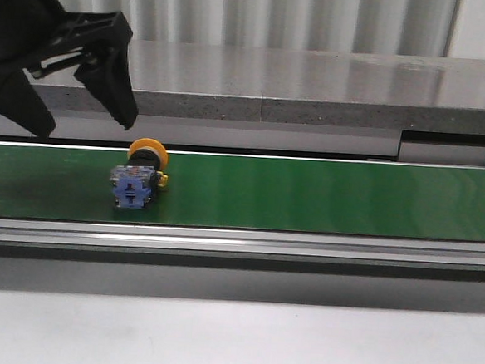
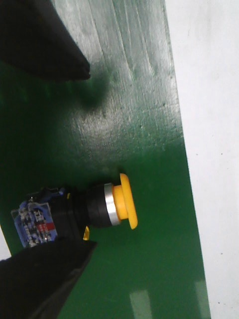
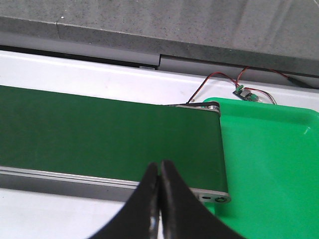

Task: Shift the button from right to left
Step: 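Lower the left gripper onto the button on the belt and grasp it, then lift the button with the left gripper and carry it over the blue tray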

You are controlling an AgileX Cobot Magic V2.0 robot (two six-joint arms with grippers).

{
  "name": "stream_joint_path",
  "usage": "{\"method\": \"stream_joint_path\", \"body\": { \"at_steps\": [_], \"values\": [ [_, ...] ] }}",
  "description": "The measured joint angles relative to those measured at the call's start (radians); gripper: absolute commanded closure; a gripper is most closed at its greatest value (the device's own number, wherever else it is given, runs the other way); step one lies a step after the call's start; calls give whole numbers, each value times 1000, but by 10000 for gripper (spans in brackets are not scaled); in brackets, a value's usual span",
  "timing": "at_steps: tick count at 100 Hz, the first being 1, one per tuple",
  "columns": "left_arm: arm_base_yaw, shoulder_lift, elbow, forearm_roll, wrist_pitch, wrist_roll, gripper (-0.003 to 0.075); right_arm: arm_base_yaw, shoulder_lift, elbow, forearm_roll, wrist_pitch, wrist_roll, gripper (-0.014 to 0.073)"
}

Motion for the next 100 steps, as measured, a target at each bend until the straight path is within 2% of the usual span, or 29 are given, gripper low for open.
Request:
{"method": "stream_joint_path", "body": {
  "at_steps": [49,58,70,77,84,96,100],
  "values": [
    [-15,83,0,0,-16,-10,103,0,0,0,0,0,0,661],
    [-15,99,0,0,-16,-10,134,0,0,0,0,0,0,661],
    [-15,108,0,2,-16,-10,235,0,0,0,0,0,0,661],
    [-15,110,0,2,-12,-10,323,0,0,0,0,1,0,661],
    [-15,110,0,2,-6,-10,444,0,0,0,0,1,0,661],
    [-15,110,-2,13,2,-10,695,0,0,0,0,1,0,661],
    [-15,110,-2,21,2,-10,741,0,0,0,0,1,0,661]
  ]
}}
